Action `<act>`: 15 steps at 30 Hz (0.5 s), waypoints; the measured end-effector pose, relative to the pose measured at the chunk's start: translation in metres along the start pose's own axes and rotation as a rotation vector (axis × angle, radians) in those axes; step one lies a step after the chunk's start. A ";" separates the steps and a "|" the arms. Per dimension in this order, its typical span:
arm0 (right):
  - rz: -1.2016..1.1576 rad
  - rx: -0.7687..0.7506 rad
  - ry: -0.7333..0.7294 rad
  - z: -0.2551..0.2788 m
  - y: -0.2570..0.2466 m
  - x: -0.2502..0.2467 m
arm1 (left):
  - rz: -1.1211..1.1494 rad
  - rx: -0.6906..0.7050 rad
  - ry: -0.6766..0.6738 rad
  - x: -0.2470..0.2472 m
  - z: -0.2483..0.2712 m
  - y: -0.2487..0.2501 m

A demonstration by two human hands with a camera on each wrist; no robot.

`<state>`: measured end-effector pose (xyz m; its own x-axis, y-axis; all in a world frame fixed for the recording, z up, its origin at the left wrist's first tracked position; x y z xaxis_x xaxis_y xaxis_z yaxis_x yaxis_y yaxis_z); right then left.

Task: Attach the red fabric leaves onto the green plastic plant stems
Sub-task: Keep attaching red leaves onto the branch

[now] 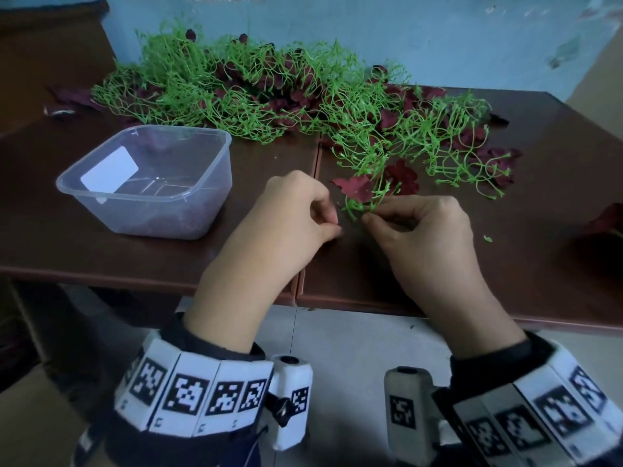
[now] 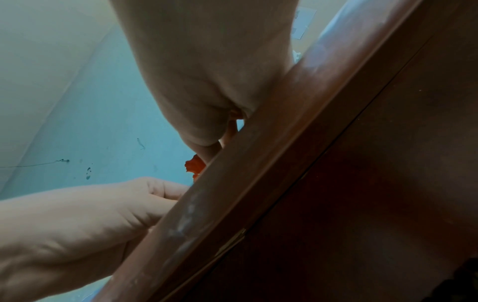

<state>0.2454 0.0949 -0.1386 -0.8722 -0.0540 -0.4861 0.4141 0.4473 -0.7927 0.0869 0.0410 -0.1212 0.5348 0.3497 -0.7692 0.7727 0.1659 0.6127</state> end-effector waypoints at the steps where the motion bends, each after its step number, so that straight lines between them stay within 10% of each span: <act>1: 0.007 -0.005 -0.005 0.000 0.000 0.000 | 0.017 0.003 0.004 0.000 0.000 -0.001; 15: 0.145 -0.141 0.031 0.001 0.001 0.004 | 0.210 0.055 0.086 -0.011 -0.002 -0.012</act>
<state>0.2428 0.0940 -0.1419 -0.8145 0.0472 -0.5783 0.4978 0.5687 -0.6547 0.0710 0.0371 -0.1193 0.6568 0.4490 -0.6058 0.6659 0.0315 0.7454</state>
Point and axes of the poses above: each hand's wrist, its own z-axis away from the middle knuckle, its own x-axis out of the palm, y = z × x, the point moved 2 cm from there along -z, towards the middle knuckle, and after that the axes turned 2 degrees about -z, right-handed, at the moved point
